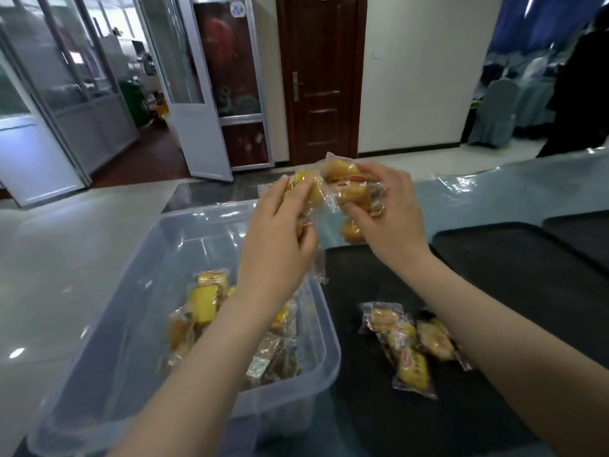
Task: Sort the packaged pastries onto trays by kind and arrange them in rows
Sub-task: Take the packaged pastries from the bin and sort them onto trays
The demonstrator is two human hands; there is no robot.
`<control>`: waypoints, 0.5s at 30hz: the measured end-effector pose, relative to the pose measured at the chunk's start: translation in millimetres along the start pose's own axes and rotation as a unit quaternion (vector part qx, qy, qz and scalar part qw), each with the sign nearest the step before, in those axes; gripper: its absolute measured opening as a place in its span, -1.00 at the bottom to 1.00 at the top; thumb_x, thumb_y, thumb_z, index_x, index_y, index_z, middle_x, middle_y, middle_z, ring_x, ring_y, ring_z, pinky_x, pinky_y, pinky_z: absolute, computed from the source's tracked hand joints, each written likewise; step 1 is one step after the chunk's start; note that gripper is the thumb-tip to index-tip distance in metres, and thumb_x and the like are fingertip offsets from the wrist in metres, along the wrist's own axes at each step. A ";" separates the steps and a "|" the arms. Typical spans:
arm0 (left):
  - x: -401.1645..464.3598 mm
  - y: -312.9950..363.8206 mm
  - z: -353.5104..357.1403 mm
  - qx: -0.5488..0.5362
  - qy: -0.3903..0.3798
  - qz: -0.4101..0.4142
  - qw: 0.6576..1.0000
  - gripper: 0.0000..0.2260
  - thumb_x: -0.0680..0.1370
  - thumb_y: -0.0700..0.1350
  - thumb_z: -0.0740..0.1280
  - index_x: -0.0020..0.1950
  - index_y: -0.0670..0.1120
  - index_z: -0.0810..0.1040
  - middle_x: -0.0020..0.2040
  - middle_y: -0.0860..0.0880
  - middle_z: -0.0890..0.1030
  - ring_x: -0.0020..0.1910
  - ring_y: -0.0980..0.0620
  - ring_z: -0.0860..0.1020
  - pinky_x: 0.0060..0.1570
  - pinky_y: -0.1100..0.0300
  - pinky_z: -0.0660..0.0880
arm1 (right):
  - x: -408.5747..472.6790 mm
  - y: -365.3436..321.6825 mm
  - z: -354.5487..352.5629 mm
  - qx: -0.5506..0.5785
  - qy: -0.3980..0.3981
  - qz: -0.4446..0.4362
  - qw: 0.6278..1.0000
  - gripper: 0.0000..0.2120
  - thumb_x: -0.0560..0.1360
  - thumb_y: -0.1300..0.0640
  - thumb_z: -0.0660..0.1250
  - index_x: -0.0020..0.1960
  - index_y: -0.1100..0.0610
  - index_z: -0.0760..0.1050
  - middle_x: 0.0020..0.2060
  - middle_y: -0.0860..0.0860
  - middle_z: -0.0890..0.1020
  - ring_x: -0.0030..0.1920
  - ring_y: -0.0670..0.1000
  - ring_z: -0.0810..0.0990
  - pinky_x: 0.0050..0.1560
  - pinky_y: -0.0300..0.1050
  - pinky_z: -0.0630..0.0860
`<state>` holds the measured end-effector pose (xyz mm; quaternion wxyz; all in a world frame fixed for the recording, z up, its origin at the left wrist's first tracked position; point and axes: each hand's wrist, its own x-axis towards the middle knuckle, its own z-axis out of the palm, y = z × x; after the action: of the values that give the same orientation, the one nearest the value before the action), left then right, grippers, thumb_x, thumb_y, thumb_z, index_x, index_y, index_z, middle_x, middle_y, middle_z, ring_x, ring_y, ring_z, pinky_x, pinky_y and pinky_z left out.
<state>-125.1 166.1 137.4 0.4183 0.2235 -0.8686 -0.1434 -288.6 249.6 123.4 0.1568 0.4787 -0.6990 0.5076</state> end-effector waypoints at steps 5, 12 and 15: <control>-5.3 54.9 72.7 -0.014 -0.054 0.021 0.998 -0.46 0.50 -0.16 0.30 0.46 0.07 0.27 0.45 -0.01 0.29 0.39 0.07 0.23 0.30 0.33 0.13 | -28.6 77.1 -63.4 -0.097 -0.023 0.016 0.995 -0.52 0.49 0.08 0.38 0.37 -0.08 0.33 0.27 0.08 0.34 0.15 -0.04 0.38 0.03 -0.32 0.35; -48.8 84.5 187.2 -0.043 -0.198 -0.096 0.974 -0.48 0.54 -0.17 0.26 0.46 0.15 0.27 0.51 0.06 0.19 0.49 0.05 0.11 0.41 0.15 0.11 | -86.0 199.6 -117.0 -0.116 -0.108 0.121 0.980 -0.45 0.50 0.11 0.37 0.39 -0.21 0.25 0.30 -0.07 0.27 0.19 -0.07 0.38 0.09 -0.19 0.39; -77.1 91.1 229.5 -0.042 -0.242 -0.137 0.960 -0.48 0.55 -0.16 0.25 0.46 0.18 0.25 0.51 0.08 0.17 0.49 0.06 0.10 0.44 0.09 0.15 | -106.8 241.3 -124.8 -0.115 -0.170 0.166 0.965 -0.43 0.51 0.09 0.37 0.39 -0.26 0.21 0.32 -0.08 0.28 0.20 -0.07 0.41 0.08 -0.16 0.42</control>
<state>-288.7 297.8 -13.6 0.1810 0.2816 -0.8981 -0.2852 -469.2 417.7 -32.7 0.0032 0.4137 -0.8386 0.3544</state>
